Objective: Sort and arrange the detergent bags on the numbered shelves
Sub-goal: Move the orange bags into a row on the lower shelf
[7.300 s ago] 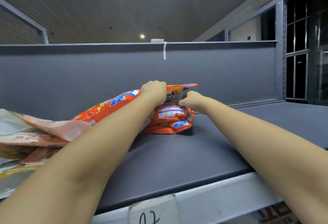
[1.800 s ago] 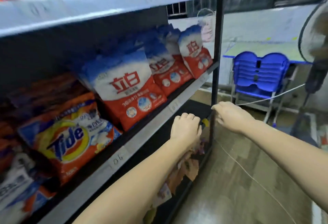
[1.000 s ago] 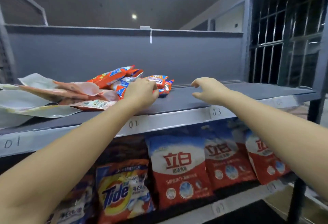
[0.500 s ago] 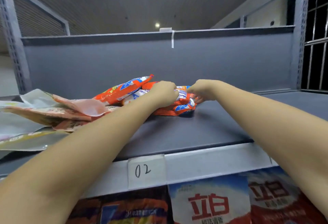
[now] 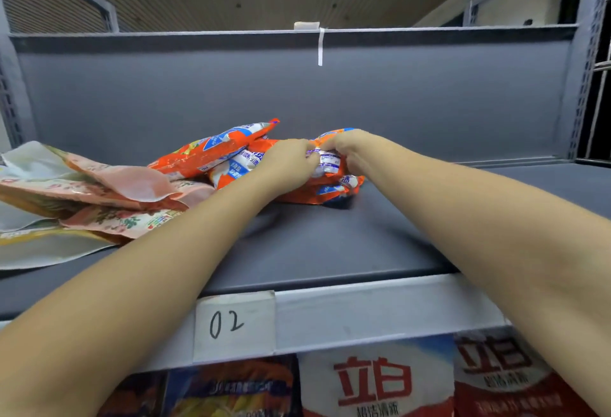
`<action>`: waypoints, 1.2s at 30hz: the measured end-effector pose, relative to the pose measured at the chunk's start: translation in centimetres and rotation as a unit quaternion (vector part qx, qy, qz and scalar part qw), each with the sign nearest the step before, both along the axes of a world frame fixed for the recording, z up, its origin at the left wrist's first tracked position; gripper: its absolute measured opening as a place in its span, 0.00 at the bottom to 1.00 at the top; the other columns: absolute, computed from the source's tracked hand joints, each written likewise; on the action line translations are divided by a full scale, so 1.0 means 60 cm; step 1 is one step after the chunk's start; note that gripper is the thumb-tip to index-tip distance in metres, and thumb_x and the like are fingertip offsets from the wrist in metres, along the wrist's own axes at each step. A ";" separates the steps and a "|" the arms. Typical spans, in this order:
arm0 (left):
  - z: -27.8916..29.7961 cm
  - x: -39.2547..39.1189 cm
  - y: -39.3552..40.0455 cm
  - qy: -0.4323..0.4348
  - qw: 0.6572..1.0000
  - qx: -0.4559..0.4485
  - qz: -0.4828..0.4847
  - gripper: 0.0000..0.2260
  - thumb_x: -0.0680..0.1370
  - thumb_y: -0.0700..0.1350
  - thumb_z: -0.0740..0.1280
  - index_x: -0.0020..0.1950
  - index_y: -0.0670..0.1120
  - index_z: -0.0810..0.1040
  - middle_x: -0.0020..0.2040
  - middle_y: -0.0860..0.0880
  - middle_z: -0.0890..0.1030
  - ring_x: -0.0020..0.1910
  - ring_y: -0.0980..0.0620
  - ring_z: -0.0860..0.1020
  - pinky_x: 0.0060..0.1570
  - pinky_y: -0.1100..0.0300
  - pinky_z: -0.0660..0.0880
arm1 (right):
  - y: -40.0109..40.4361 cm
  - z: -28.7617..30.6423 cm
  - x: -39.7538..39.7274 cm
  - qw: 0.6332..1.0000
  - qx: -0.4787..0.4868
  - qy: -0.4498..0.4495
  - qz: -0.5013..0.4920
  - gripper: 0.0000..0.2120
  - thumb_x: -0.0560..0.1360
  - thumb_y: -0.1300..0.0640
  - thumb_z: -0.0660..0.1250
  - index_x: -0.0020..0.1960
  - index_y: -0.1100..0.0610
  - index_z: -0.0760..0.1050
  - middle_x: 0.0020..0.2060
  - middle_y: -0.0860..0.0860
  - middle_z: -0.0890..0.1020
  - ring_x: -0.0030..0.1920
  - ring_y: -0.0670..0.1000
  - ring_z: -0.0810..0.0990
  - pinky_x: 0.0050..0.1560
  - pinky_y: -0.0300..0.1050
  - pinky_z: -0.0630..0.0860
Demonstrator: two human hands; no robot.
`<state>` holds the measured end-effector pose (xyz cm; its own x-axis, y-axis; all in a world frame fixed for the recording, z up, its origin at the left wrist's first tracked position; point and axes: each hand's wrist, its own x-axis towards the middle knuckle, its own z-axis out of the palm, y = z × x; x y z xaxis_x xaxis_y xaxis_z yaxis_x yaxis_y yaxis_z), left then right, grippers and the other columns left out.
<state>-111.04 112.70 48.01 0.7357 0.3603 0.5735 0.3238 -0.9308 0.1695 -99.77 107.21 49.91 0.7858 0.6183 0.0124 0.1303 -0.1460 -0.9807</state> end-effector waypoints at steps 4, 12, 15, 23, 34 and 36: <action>0.005 -0.008 -0.005 -0.028 0.997 -0.072 -0.018 0.13 0.82 0.49 0.54 0.52 0.41 0.72 0.55 0.40 0.78 0.59 0.41 0.73 0.48 0.56 0.66 | -0.035 -0.011 -0.006 0.994 0.108 -0.010 -0.005 0.16 0.72 0.69 0.66 0.60 0.67 0.72 0.52 0.60 0.81 0.48 0.59 0.82 0.43 0.52 0.80; 0.019 -0.030 -0.054 0.057 0.949 -0.294 -0.098 0.28 0.76 0.67 0.56 0.68 0.50 0.71 0.66 0.55 0.72 0.67 0.52 0.69 0.67 0.56 0.64 | -0.252 -0.009 -0.022 0.962 0.232 -0.118 0.084 0.11 0.74 0.70 0.65 0.54 0.59 0.72 0.46 0.55 0.82 0.40 0.52 0.83 0.37 0.46 0.81; 0.025 -0.035 -0.101 0.025 0.890 -0.414 -0.188 0.17 0.77 0.63 0.60 0.51 0.51 0.75 0.52 0.56 0.78 0.58 0.56 0.73 0.68 0.57 0.65 | -0.333 -0.029 -0.042 0.942 0.286 -0.129 0.118 0.10 0.74 0.69 0.64 0.51 0.57 0.73 0.42 0.51 0.83 0.38 0.48 0.84 0.33 0.41 0.79; -0.012 -0.093 -0.258 -0.028 0.774 -0.563 -0.289 0.17 0.81 0.52 0.57 0.60 0.42 0.78 0.62 0.50 0.77 0.48 0.62 0.79 0.55 0.68 0.74 | -0.488 -0.091 -0.101 0.870 0.426 -0.154 0.195 0.12 0.63 0.58 0.69 0.47 0.51 0.78 0.44 0.49 0.85 0.44 0.50 0.84 0.41 0.44 0.80; -0.189 -0.192 -0.406 -0.359 0.685 -0.535 -0.341 0.11 0.68 0.43 0.67 0.50 0.45 0.78 0.40 0.50 0.85 0.38 0.54 0.83 0.41 0.61 0.80 | -0.628 -0.263 -0.186 0.908 0.372 -0.171 0.089 0.21 0.55 0.42 0.78 0.46 0.46 0.81 0.41 0.46 0.85 0.42 0.46 0.84 0.42 0.40 0.80; -0.239 -0.208 -0.428 -0.383 0.706 -0.514 -0.300 0.09 0.68 0.44 0.68 0.47 0.47 0.80 0.42 0.50 0.85 0.40 0.54 0.83 0.45 0.59 0.80 | -0.628 -0.318 -0.189 0.927 0.343 -0.142 0.047 0.17 0.57 0.45 0.76 0.45 0.45 0.81 0.40 0.45 0.85 0.41 0.43 0.83 0.41 0.37 0.79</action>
<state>-123.53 87.00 33.68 0.5481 0.6317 0.5482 -0.6305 -0.1187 0.7671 -111.09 69.52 30.81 0.6337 0.4538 0.6265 0.3778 0.5252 -0.7625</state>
